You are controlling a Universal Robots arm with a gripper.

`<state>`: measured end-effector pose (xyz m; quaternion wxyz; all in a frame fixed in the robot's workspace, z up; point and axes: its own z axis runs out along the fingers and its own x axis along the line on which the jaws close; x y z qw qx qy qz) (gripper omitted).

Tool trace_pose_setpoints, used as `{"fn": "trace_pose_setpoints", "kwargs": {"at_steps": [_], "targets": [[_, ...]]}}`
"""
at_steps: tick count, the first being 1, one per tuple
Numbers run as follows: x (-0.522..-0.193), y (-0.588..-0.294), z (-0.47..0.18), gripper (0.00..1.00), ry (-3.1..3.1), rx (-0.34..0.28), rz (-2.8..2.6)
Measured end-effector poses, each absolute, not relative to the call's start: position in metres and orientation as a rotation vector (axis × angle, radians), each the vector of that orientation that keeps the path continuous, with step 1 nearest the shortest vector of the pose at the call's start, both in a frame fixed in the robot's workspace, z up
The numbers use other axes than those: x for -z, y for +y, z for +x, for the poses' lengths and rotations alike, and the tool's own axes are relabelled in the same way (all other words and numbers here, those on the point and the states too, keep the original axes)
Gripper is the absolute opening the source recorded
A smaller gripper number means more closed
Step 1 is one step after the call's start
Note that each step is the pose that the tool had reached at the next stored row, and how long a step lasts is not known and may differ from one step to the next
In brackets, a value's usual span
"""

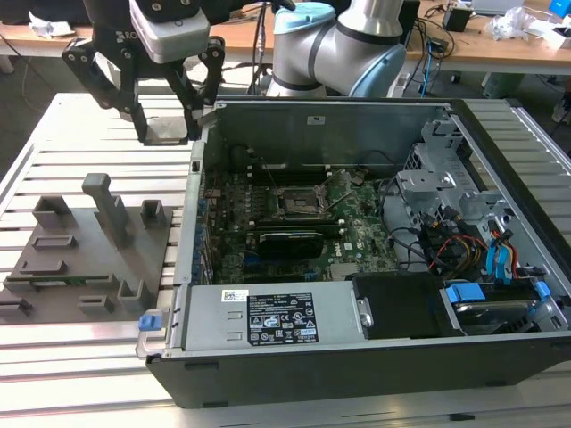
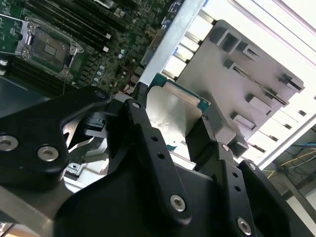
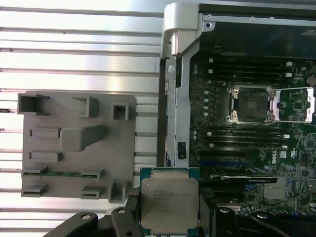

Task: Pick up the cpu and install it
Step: 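Pick up the cpu and move it towards the insertion slot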

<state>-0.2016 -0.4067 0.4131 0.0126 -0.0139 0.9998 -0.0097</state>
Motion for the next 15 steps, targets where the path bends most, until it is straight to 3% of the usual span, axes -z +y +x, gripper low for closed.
{"fn": "trace_pose_setpoints", "kwargs": {"at_steps": [15], "targets": [[-0.41,-0.403,-0.162,0.55,3.116,0.04,-0.043]]}}
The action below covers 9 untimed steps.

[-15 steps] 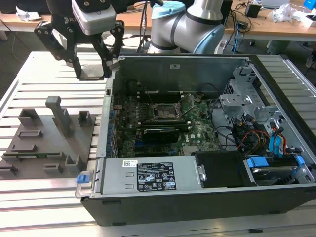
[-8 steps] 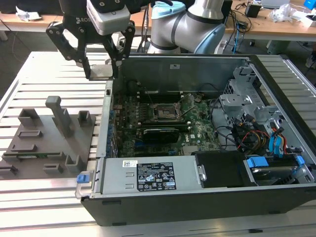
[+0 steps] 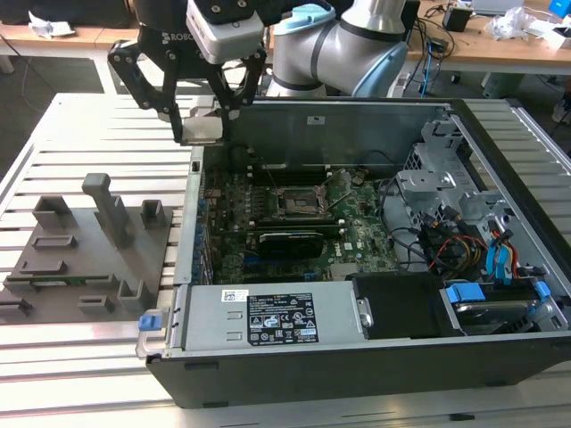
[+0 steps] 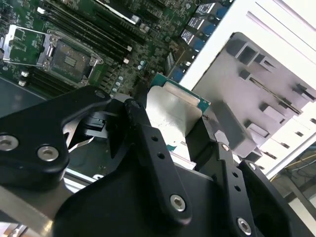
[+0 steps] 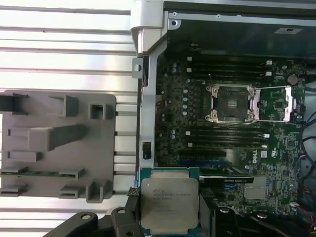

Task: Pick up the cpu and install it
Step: 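Pick up the cpu and move it towards the insertion slot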

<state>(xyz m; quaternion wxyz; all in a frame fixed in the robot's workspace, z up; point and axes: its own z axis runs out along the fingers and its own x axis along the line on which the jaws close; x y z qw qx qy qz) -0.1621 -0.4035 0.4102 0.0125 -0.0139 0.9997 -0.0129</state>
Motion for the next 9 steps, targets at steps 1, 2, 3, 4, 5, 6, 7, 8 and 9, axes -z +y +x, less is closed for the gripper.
{"fn": "trace_pose_setpoints", "kwargs": {"at_steps": [1,2,3,4,5,6,7,8,9], "targets": [[-0.409,-0.403,-0.16,0.55,3.116,0.041,-0.043],[-0.408,-0.402,-0.159,0.55,3.116,0.041,-0.043],[-0.407,-0.402,-0.157,0.55,3.116,0.041,-0.043],[-0.405,-0.401,-0.156,0.55,3.116,0.041,-0.043],[-0.404,-0.4,-0.155,0.55,3.116,0.041,-0.043],[-0.403,-0.4,-0.154,0.55,3.116,0.041,-0.043],[-0.401,-0.399,-0.152,0.55,3.116,0.041,-0.043],[-0.4,-0.398,-0.151,0.55,3.116,0.041,-0.043],[-0.399,-0.397,-0.15,0.55,3.116,0.041,-0.043]]}}
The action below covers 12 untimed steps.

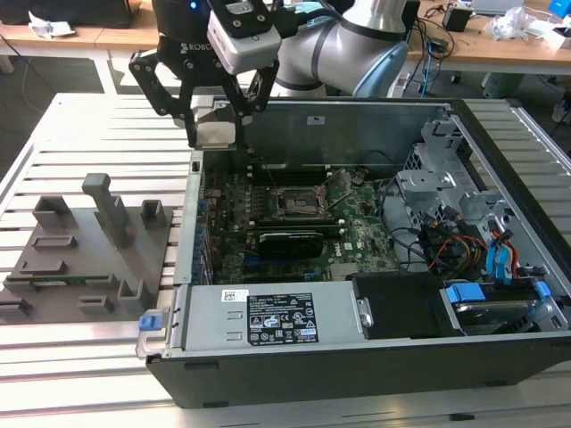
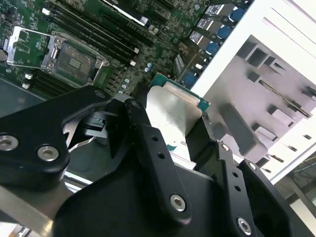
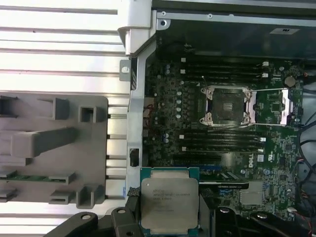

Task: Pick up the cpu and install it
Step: 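Pick up the cpu and move it towards the insertion slot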

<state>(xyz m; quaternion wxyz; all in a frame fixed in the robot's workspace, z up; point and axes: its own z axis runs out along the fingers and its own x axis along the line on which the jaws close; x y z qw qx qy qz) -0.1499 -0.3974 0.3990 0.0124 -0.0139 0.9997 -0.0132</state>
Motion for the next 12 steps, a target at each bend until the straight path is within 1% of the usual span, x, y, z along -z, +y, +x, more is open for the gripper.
{"fn": "trace_pose_setpoints", "kwargs": {"at_steps": [12], "targets": [[-0.388,-0.381,-0.123,0.55,3.117,0.041,-0.043]]}}
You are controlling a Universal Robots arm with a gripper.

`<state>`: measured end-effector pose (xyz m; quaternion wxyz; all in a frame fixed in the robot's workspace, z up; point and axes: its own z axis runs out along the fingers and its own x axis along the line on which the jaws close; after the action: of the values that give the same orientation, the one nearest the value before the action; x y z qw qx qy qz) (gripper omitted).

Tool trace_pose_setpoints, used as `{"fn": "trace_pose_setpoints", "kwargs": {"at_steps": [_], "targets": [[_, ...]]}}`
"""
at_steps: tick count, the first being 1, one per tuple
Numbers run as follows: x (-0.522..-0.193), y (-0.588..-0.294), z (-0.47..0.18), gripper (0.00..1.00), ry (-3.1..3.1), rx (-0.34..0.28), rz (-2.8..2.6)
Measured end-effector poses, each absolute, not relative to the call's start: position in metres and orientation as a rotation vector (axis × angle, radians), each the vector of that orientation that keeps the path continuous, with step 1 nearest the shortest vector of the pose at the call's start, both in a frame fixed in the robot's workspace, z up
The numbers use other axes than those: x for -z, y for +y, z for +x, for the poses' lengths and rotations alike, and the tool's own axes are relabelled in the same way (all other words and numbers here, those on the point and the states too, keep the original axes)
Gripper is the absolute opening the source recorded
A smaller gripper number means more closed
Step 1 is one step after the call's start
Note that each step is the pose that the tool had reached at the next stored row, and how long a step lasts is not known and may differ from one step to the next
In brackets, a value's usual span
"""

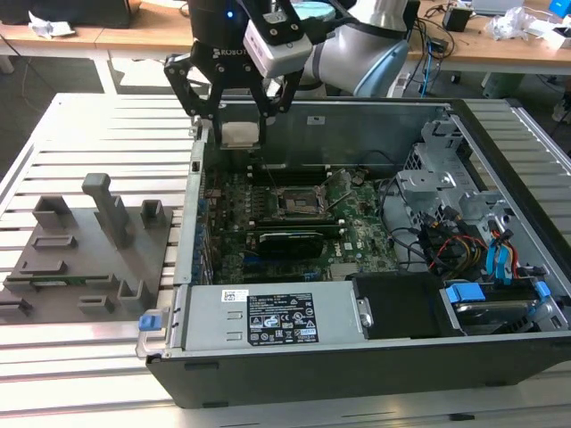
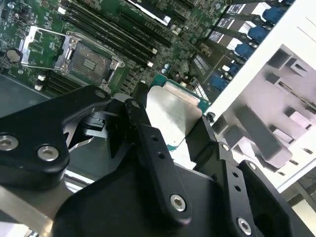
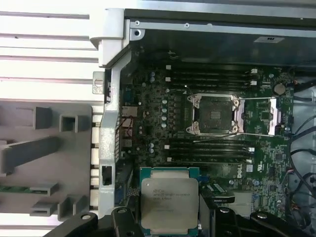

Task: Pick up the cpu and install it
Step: 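Pick up the cpu and move it towards the insertion slot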

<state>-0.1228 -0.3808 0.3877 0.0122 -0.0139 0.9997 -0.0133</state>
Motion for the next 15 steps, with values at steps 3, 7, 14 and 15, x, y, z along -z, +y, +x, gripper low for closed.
{"fn": "trace_pose_setpoints", "kwargs": {"at_steps": [3,7,14,15], "targets": [[-0.378,-0.373,-0.099,0.55,3.117,0.044,-0.043],[-0.371,-0.369,-0.086,0.55,3.116,0.044,-0.043],[-0.362,-0.365,-0.069,0.55,3.116,0.046,-0.043],[-0.361,-0.364,-0.066,0.55,3.117,0.046,-0.043]]}}
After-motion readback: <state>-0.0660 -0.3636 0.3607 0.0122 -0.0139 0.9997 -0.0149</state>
